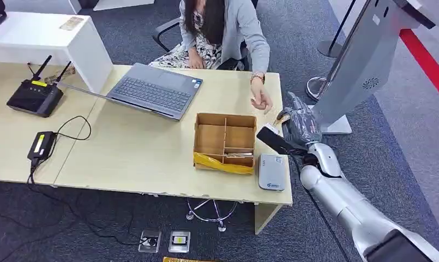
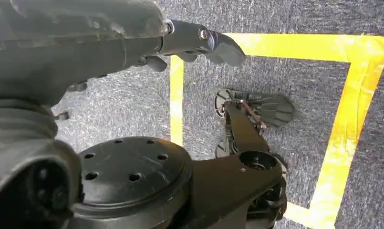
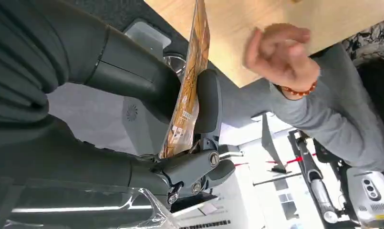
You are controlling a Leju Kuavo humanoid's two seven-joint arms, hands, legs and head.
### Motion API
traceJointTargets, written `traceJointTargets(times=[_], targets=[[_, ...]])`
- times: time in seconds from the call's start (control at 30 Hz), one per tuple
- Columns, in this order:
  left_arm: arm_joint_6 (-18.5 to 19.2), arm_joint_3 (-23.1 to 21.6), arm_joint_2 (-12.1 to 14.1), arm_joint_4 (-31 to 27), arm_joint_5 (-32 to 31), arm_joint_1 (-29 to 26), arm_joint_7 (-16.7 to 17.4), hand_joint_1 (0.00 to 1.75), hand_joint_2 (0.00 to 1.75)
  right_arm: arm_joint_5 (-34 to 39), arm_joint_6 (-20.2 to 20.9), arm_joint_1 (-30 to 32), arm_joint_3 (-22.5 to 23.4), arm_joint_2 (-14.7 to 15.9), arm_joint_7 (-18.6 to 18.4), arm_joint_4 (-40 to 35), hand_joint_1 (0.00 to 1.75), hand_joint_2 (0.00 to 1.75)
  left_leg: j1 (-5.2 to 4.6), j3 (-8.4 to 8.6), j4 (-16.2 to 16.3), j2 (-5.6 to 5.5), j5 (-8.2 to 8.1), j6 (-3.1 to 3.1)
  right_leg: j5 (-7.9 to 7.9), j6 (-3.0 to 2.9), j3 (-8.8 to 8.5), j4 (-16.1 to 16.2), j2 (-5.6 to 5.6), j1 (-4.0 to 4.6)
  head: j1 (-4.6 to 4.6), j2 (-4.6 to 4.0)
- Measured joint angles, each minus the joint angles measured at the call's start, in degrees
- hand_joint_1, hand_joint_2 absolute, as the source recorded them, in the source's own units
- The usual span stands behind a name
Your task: Pass the card to the sensor for recognition and then transmit it.
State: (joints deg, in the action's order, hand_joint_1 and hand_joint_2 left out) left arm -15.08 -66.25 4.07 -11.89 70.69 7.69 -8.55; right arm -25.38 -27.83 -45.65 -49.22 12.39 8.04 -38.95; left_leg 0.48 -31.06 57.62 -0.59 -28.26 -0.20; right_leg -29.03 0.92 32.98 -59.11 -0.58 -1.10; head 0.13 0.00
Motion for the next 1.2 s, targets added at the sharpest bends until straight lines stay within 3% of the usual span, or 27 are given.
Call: traceJointTargets(times=[1.2], targets=[[-4.6,0.0,-0.6,0.0,2.3,-0.2,1.6,0.00,0.00,11.2,-0.3,8.7,0.0,1.6,2.8,-0.7,1.75,1.75,0.00,0.01,0.0,0.11,-0.01,0.00,0.00,0.00,0.02,0.0,0.04,0.00,0.00,0.00]])
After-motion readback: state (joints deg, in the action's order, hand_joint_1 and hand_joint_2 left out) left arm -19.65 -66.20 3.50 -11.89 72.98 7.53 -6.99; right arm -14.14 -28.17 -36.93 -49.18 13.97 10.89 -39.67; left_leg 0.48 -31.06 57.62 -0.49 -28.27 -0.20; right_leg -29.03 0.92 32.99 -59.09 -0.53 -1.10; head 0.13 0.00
